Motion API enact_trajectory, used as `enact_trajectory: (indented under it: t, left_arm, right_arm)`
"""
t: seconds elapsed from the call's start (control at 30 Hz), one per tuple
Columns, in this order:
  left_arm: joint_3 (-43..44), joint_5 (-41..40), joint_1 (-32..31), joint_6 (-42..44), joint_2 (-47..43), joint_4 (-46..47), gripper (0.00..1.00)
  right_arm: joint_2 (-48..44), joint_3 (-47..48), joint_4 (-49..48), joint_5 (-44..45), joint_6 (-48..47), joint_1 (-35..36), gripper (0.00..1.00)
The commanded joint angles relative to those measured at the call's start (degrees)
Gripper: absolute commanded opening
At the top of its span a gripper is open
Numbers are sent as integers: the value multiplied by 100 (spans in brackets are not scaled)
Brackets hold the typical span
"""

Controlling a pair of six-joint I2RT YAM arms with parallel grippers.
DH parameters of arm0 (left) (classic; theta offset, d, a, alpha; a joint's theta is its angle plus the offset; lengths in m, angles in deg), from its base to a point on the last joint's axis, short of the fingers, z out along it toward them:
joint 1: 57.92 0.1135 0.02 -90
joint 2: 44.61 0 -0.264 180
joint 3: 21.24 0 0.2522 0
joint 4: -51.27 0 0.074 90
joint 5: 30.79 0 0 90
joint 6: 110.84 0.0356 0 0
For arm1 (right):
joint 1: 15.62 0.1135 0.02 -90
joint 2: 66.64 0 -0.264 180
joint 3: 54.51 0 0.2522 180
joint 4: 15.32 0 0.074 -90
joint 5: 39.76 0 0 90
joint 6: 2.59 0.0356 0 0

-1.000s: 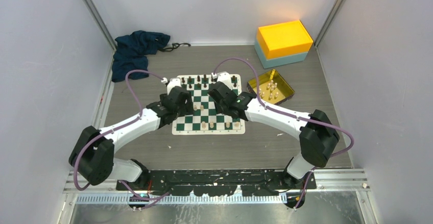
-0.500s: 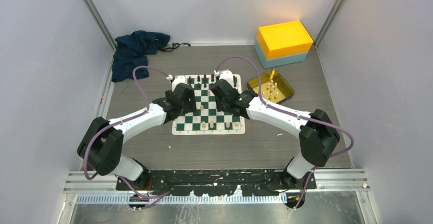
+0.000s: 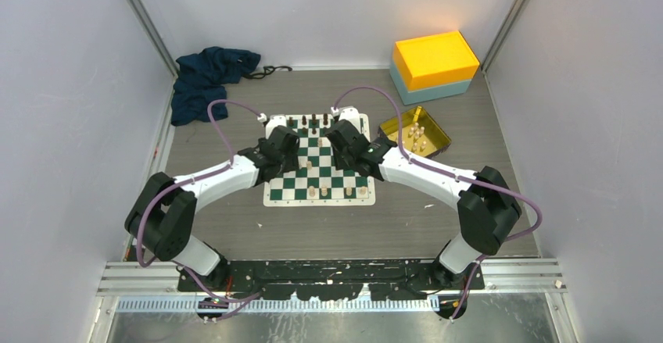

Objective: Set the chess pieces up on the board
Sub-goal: Pick up the chess piece from the chessboard.

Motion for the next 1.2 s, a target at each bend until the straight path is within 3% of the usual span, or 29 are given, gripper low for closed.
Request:
enact_trajectory:
  t: [0.0, 1.17]
  left_arm:
    - [178, -5, 78, 9, -3, 296, 55]
    - [411, 118, 248, 63, 567, 415, 31]
  right_arm:
    - [-209, 53, -207, -25, -75, -31, 43]
    - [-96, -54, -330, -114, -72, -130, 43]
